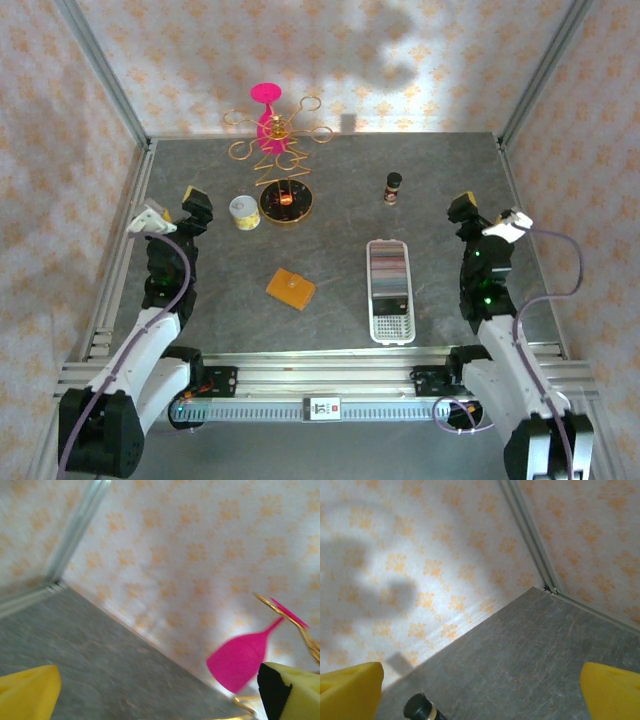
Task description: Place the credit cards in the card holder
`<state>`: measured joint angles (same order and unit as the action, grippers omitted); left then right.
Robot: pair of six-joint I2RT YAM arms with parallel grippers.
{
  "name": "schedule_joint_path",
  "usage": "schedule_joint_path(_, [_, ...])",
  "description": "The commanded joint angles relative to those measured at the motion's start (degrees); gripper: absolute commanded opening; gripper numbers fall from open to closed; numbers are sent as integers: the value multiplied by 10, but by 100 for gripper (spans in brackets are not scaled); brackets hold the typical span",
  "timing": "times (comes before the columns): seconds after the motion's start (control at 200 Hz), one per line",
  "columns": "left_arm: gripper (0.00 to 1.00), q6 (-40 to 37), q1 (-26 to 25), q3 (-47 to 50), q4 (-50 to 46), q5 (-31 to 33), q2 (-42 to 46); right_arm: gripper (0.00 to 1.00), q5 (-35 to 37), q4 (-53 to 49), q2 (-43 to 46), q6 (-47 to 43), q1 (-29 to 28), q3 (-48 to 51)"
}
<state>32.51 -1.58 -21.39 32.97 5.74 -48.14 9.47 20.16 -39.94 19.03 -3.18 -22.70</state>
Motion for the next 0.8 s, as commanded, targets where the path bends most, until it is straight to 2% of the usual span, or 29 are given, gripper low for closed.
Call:
schedule_joint_path(0.0, [99, 72, 9, -6, -114, -133, 24, 100, -8, -106, 42, 67, 1, 18])
schedule_joint_path(0.195, [99, 164, 10, 36, -161, -130, 93, 100, -114, -167, 42, 81, 1, -19])
schedule_joint_path(0.39, [99, 152, 9, 26, -287, -190, 160, 98, -278, -192, 11, 80, 1, -69])
schedule_joint_path(0.496, [99, 153, 9, 26, -355, -194, 177, 95, -342, -214, -19, 93, -11, -115])
schedule_joint_path(0.636, [99, 166, 9, 44, -377, -244, 166, 94, -307, -252, -61, 94, -95, -174])
schedule_joint_path(0.796, [99, 195, 5, 74, -349, -277, 145, 92, -225, -272, -138, 102, -242, -220])
